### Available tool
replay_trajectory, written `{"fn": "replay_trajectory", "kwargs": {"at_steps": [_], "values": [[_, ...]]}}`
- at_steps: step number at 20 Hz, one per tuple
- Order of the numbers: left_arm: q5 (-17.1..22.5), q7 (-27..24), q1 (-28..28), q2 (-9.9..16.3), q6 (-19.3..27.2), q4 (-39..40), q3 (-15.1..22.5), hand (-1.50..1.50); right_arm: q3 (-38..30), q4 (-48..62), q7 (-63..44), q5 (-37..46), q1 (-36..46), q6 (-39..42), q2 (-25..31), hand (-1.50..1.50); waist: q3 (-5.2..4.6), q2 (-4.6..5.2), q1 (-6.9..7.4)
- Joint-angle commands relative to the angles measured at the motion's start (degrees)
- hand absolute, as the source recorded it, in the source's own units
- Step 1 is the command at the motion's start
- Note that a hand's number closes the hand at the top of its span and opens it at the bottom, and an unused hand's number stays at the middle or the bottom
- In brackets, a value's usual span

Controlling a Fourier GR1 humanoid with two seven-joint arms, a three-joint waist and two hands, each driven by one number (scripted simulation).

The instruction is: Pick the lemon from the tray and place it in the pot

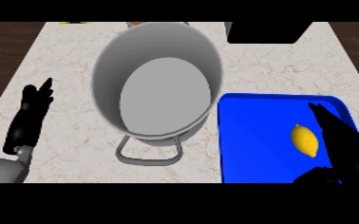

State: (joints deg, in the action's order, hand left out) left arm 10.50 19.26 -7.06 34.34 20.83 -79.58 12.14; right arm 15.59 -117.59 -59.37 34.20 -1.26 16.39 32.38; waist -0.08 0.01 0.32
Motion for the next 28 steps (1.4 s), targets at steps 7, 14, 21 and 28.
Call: {"fn": "replay_trajectory", "kwargs": {"at_steps": [7,14,21,28], "values": [[-3.70,1.36,0.22,-3.74,-1.14,-0.46,-1.60,0.00,-3.40,6.80,-1.38,1.26,1.03,4.80,-3.22,-1.50,0.07,-0.02,-0.37],[-5.27,-0.33,0.32,-5.85,-5.36,2.18,-5.37,0.00,-3.83,17.72,8.66,8.35,0.66,-0.28,-7.27,-1.50,0.08,0.02,-0.34],[-8.16,3.14,-0.19,-6.63,-8.29,0.14,-9.98,0.00,-6.52,20.20,8.42,12.29,4.78,3.10,-9.83,-1.50,0.08,-0.01,-0.32],[-11.90,-1.07,3.81,-10.74,-8.29,-1.08,-10.93,0.00,-8.11,27.62,11.32,14.63,4.73,1.85,-12.89,-1.50,0.08,-0.01,-0.26]]}}
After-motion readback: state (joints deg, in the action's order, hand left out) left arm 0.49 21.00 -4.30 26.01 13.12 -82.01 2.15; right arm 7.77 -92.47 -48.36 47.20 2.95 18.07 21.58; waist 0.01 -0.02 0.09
